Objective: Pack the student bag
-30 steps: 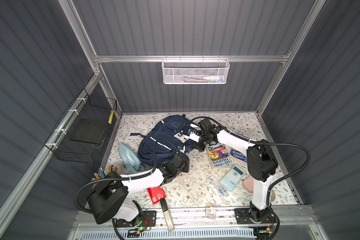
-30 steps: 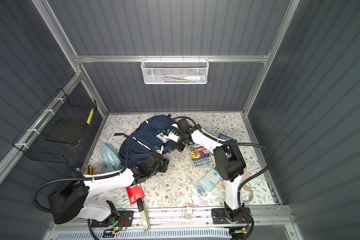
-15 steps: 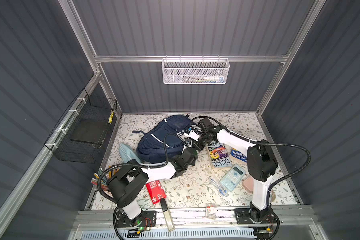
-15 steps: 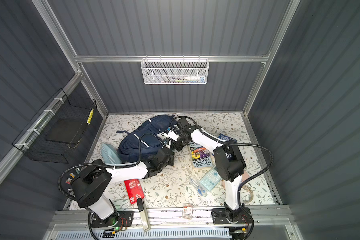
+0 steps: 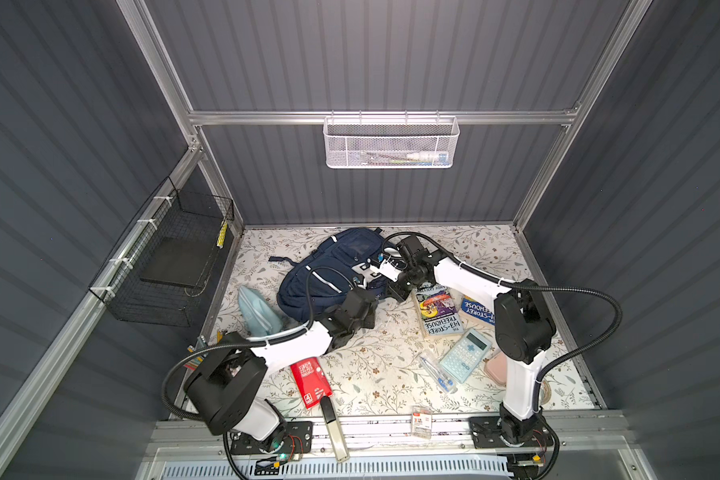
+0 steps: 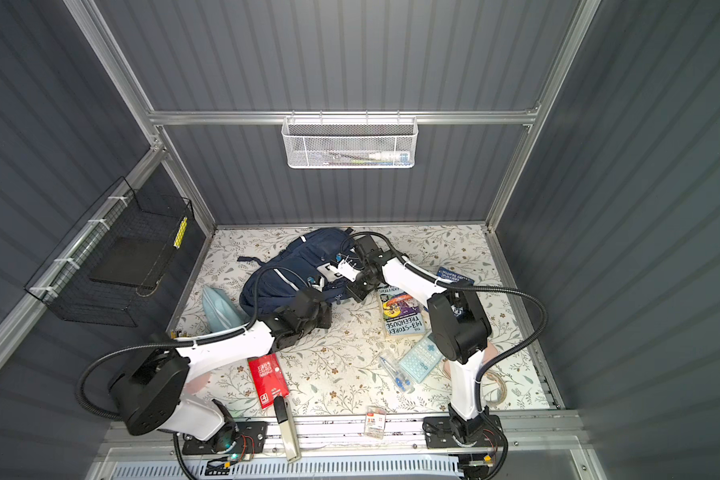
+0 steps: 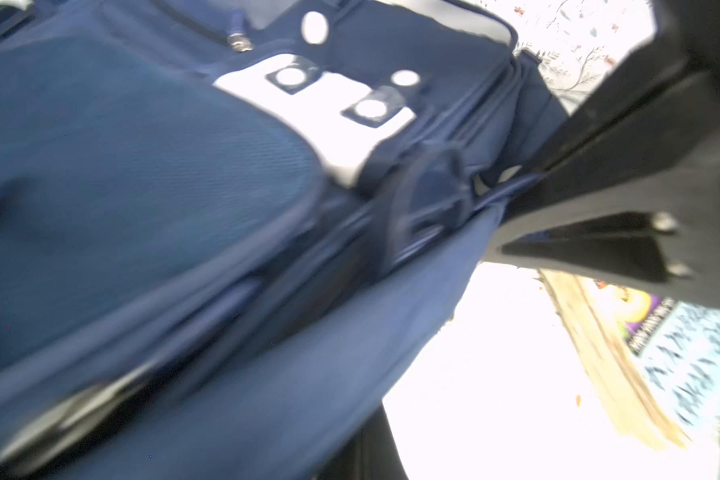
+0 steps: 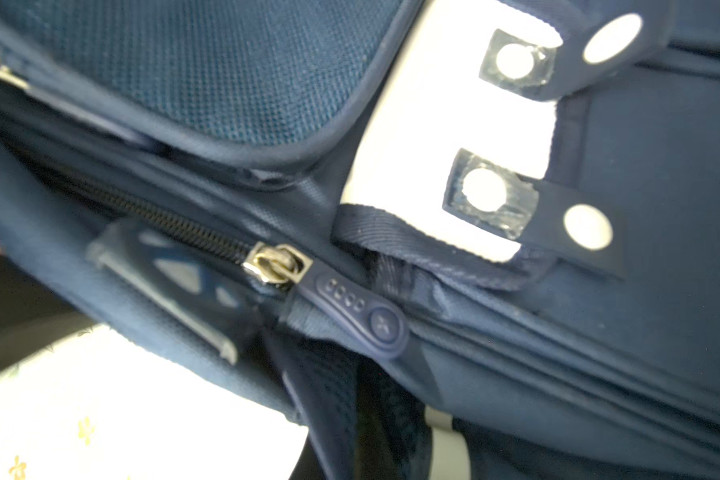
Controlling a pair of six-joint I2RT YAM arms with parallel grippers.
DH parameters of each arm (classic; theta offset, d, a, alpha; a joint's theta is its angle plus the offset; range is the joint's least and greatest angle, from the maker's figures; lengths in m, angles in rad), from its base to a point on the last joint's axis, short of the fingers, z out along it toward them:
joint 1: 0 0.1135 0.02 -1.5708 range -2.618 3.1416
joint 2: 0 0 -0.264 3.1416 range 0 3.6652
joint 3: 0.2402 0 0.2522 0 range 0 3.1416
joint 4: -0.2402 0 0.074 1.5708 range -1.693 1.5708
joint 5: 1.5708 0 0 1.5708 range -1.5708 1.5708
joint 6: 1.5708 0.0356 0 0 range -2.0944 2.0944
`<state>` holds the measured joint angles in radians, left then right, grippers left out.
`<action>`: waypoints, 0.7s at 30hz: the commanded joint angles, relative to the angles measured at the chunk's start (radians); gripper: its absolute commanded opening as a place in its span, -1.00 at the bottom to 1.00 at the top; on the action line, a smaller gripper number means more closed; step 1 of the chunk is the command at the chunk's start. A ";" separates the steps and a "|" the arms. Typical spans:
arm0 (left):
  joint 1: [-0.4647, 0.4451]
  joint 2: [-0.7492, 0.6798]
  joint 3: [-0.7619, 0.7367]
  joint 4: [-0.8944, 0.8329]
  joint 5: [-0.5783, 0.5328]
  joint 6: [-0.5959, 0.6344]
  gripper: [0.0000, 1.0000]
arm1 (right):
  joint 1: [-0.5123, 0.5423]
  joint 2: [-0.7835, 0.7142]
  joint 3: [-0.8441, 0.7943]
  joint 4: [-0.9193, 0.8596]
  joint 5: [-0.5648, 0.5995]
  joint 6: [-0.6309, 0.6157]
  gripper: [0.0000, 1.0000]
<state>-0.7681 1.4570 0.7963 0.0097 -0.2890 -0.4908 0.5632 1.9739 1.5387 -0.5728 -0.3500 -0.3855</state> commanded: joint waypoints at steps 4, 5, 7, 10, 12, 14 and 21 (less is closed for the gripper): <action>0.063 -0.095 -0.051 -0.095 0.121 -0.020 -1.00 | -0.016 0.003 0.017 -0.002 -0.021 0.023 -1.00; 0.062 -0.082 -0.052 -0.059 0.151 -0.020 -1.00 | -0.010 0.005 0.025 -0.008 -0.058 0.024 -1.00; 0.028 -0.048 -0.059 0.042 0.183 -0.023 -0.78 | 0.013 0.001 0.031 -0.006 -0.100 0.039 -1.00; -0.051 -0.016 -0.048 0.098 0.075 0.017 -0.33 | 0.034 -0.001 0.038 0.004 -0.123 0.071 -1.00; -0.052 0.008 -0.059 0.145 0.052 0.022 -0.16 | 0.035 0.002 0.046 0.003 -0.132 0.080 -1.00; -0.053 0.035 -0.052 0.159 -0.002 0.052 -0.14 | 0.037 0.009 0.062 -0.006 -0.129 0.083 -1.00; -0.054 0.135 0.019 0.150 -0.154 0.095 0.25 | 0.052 0.028 0.107 -0.058 -0.140 0.079 -1.00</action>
<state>-0.8249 1.5539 0.7658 0.1516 -0.3420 -0.4358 0.6083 1.9965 1.6093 -0.6186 -0.4171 -0.3367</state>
